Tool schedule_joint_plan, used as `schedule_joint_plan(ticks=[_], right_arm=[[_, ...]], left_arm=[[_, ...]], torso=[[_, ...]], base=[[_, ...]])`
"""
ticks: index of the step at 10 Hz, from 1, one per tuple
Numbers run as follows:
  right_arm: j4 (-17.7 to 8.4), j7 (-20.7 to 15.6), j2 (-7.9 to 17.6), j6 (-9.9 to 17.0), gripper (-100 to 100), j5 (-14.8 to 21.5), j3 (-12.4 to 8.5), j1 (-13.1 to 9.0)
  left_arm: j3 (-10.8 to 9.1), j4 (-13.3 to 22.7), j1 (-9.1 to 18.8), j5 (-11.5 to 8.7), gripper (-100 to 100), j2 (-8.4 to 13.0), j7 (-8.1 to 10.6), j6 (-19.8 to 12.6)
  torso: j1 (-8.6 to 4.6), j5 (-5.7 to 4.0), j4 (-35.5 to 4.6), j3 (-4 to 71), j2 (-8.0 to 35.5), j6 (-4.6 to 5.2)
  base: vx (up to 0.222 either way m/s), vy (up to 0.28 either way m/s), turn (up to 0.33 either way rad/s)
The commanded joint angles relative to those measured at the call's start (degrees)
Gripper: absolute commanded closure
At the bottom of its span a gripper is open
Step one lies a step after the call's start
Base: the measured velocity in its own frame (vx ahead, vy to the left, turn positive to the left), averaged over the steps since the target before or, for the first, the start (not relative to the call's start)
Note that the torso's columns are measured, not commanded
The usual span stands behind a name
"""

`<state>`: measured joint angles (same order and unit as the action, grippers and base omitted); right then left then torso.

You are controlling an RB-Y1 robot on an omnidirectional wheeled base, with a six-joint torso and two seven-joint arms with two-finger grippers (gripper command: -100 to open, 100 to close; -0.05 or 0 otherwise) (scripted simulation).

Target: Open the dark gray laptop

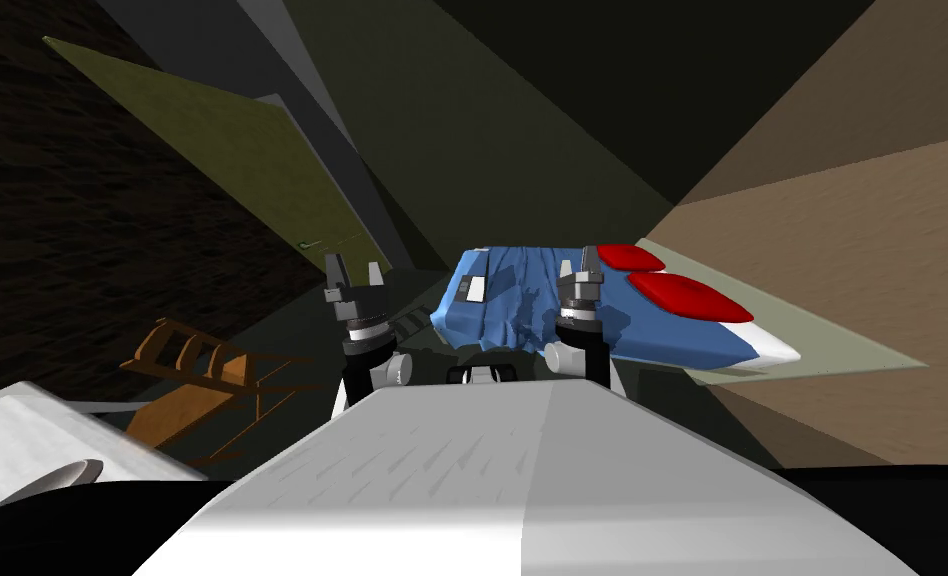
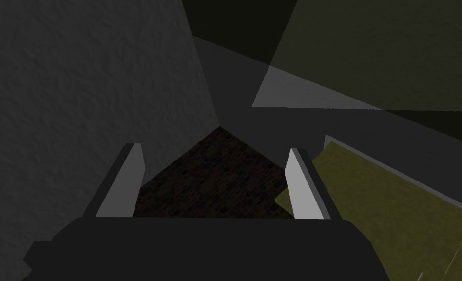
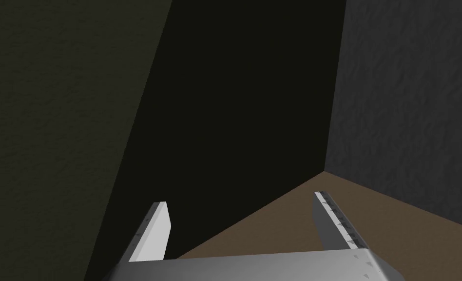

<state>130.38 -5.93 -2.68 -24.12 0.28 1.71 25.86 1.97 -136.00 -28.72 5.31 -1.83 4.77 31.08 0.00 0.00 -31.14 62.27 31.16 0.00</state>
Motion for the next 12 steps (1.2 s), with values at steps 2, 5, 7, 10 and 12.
schedule_joint_plan(ticks=[2, 5, 7, 10, 12], right_arm=[[-0.73, 0.15, 2.53, 0.51, -100, 0.82, 0.06, -0.34], [-3.55, 0.71, 7.95, 2.54, -100, 4.1, 0.35, -1.69], [-6.33, 1.24, 11.3, 4.62, -100, 7.44, 0.68, -3.06], [-9.68, 1.84, 14.46, 7.18, -100, 11.55, 1.12, -4.74], [-13.48, 2.47, 17.53, 10.08, -100, 15.4, 1.67, -6.68]], left_arm=[[0.0, 0.0, 0.0, 0.0, 0, 0.0, 0.0, 0.0], [0.01, 0.03, 0.0, 0.0, 0, 0.0, 0.0, -0.01], [0.01, 0.03, 0.0, 0.0, 0, -0.01, 0.0, -0.01], [0.01, 0.03, 0.0, 0.0, 0, -0.01, 0.0, -0.01], [0.0, 0.03, 0.0, 0.0, 0, 0.0, 0.0, -0.01]], torso=[[0.0, 0.0, -8.46, 16.92, 8.46, 0.0], [0.09, 0.03, -11.08, 22.23, 11.09, 0.0], [0.05, 0.01, -11.14, 22.29, 11.13, -0.01], [0.0, 0.0, -11.14, 22.29, 11.15, 0.01], [-0.06, -0.02, -11.13, 22.32, 11.1, -0.01]], base=[[0.001, 0.006, 0.032], [-0.011, 0.038, 0.097], [-0.017, 0.06, 0.157], [-0.019, 0.058, 0.138], [-0.008, 0.05, 0.176]])
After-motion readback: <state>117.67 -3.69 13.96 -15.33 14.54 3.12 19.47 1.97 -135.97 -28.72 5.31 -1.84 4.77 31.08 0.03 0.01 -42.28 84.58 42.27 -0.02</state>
